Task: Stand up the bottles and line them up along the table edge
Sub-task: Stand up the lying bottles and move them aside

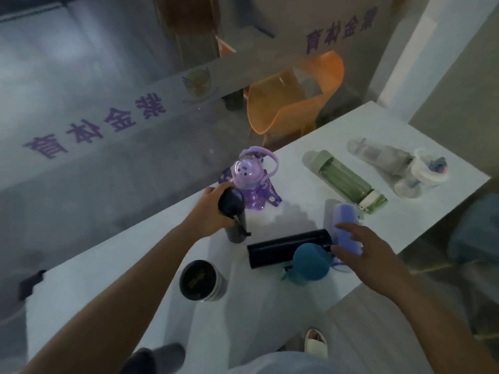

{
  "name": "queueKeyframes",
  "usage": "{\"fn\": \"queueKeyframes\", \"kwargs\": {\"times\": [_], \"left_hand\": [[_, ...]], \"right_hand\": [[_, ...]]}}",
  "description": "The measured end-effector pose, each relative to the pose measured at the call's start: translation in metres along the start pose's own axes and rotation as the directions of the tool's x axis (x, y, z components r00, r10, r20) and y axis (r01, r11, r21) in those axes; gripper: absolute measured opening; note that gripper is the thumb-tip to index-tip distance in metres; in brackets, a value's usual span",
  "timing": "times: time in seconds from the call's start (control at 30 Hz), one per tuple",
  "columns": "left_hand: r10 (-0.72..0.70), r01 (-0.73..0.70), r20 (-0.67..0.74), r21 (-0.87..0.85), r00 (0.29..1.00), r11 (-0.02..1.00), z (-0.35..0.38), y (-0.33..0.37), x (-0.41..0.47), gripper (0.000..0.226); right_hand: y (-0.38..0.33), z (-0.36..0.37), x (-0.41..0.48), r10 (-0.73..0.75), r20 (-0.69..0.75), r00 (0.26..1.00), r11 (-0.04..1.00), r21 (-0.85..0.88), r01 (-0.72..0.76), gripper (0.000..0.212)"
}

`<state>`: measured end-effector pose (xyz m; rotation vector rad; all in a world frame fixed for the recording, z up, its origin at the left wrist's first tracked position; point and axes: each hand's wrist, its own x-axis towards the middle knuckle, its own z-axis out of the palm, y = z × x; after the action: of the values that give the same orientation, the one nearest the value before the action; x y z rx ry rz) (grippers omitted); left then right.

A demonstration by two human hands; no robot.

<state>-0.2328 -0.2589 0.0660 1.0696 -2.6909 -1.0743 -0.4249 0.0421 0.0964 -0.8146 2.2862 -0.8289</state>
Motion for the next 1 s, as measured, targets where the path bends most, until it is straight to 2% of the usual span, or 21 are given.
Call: {"fn": "queueKeyframes", "kwargs": {"times": [0.17, 0.37, 0.5, 0.6, 0.73, 0.8, 0.9, 1.0], "left_hand": [[-0.120, 0.105, -0.185, -0.087, 0.976, 0.991, -0.007, -0.033, -0.034, 0.087], [-0.184, 0.170, -0.191, -0.090, 0.964, 0.981, -0.006, -0.047, -0.045, 0.086], [-0.165, 0.160, -0.104, -0.056, 0.981, 0.986, -0.011, -0.048, -0.042, 0.088], [-0.166, 0.166, 0.018, -0.011, 0.986, 0.986, -0.021, -0.048, -0.037, 0.096], [-0.193, 0.168, 0.136, 0.180, 0.972, 0.969, -0.051, -0.037, -0.031, 0.107], [-0.170, 0.143, 0.118, 0.210, 0.978, 0.967, -0.066, -0.015, -0.029, 0.099], [-0.087, 0.082, 0.027, 0.150, 0.996, 0.985, -0.071, 0.034, -0.035, 0.082], [0.024, -0.023, -0.014, 0.067, 1.000, 0.997, -0.044, 0.074, -0.053, 0.074]], "right_hand": [[-0.016, 0.009, 0.014, -0.043, 0.039, 0.998, 0.999, -0.026, 0.044, 0.045], [-0.024, 0.018, 0.020, -0.020, 0.067, 0.998, 0.999, -0.047, 0.023, 0.043], [-0.022, 0.018, 0.020, 0.009, 0.067, 0.998, 0.997, -0.076, -0.004, 0.044], [-0.012, 0.016, 0.018, 0.027, 0.034, 0.999, 0.994, -0.104, -0.023, 0.044], [0.010, 0.009, 0.014, 0.061, 0.028, 0.998, 0.987, -0.149, -0.057, 0.046], [0.021, 0.004, 0.016, 0.063, 0.036, 0.997, 0.982, -0.178, -0.056, 0.050], [0.034, -0.005, 0.030, 0.044, 0.073, 0.996, 0.966, -0.258, -0.024, 0.059], [0.038, -0.006, 0.055, -0.014, 0.186, 0.982, 0.916, -0.392, 0.087, 0.066]]}}
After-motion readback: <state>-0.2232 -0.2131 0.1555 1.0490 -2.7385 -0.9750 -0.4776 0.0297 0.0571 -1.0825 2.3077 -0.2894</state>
